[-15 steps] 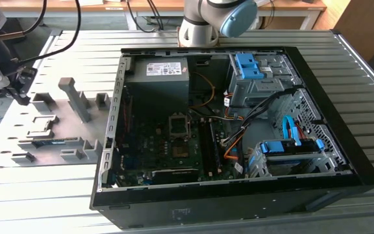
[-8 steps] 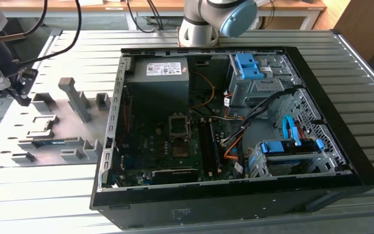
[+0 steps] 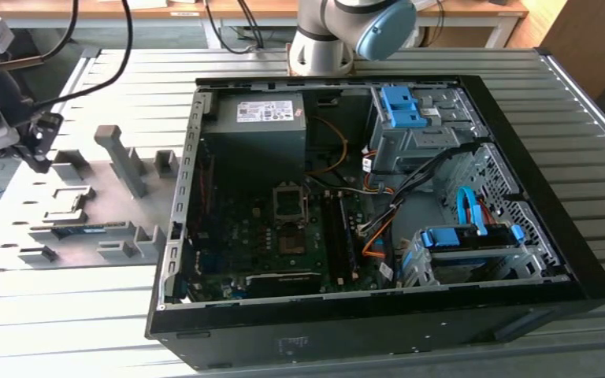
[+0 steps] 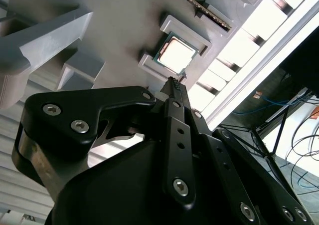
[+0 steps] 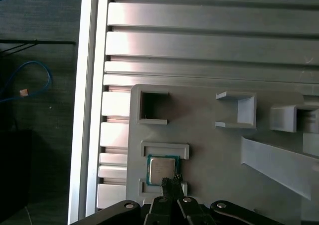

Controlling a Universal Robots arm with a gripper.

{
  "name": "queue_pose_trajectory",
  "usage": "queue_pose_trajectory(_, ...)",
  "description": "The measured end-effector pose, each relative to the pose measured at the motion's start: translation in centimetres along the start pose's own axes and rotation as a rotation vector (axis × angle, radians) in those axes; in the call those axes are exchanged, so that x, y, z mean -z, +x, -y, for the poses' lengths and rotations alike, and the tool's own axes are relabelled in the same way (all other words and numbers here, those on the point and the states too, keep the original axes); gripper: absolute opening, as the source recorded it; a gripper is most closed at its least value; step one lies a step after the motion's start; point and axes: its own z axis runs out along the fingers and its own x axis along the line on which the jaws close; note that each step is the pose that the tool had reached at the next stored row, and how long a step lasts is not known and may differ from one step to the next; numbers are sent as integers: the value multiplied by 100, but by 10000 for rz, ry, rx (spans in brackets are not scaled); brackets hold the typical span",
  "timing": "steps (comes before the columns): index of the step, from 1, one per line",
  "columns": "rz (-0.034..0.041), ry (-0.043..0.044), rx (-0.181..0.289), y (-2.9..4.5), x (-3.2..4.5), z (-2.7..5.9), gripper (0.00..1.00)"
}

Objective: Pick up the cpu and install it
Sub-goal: 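Reach for the cpu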

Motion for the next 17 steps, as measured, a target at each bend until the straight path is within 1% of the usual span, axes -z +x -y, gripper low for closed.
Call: queue_pose_trajectory(17,1,0,0,-2,-69,3,10)
